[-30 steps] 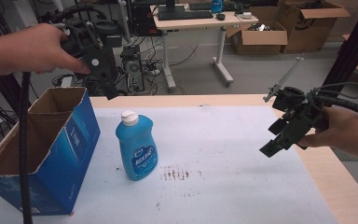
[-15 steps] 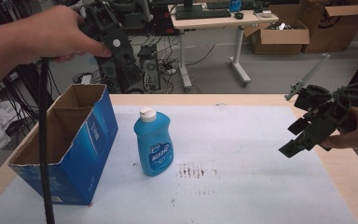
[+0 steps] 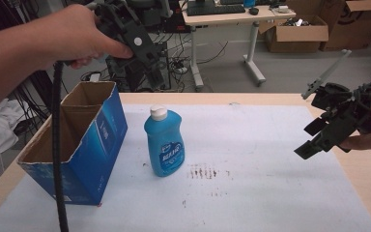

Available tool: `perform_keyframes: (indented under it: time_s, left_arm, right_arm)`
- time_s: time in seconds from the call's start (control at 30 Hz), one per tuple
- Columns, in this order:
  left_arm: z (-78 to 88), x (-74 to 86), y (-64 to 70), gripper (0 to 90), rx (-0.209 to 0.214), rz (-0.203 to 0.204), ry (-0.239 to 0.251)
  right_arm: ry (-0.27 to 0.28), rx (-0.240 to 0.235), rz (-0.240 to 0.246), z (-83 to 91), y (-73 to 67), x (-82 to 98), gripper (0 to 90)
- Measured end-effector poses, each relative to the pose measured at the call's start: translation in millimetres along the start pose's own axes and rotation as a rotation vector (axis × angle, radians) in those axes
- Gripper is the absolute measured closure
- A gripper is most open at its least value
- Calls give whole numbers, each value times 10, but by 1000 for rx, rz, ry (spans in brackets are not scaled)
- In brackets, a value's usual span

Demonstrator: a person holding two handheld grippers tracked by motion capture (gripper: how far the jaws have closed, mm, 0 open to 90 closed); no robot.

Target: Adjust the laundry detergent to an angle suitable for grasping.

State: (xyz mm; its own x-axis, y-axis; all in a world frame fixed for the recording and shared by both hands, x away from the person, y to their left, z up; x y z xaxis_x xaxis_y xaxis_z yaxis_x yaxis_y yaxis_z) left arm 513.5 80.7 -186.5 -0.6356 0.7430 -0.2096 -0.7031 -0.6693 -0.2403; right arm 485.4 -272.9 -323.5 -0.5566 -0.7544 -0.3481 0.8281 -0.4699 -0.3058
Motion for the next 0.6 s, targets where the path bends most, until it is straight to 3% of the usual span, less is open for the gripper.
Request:
perform_keyframes:
  time_s: [0.17,0.6]
  left_arm:
    - [-69,-7,71,195,28,27,-4]
    - [-293,23,149,198,27,72,-38]
  right_arm:
    - [-2,-2,3,-8,-2,-7,162]
    - [-7,-2,-2,-15,22,-5,162]
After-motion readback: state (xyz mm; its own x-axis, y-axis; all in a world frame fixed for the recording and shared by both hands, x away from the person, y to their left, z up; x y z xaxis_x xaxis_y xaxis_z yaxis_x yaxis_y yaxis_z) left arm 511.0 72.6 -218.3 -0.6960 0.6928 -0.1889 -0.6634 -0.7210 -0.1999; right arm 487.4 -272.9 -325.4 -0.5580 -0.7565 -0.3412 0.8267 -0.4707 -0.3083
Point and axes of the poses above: each handheld gripper's, and its own axes: z roughly backward along the jaws, x roughly out of its underside, y roughly to its right, the point moved 2 cm from there along -z, roughly forward along the jaws, and after that the axes turned 14 degrees about -x, right-handed, at the moved point
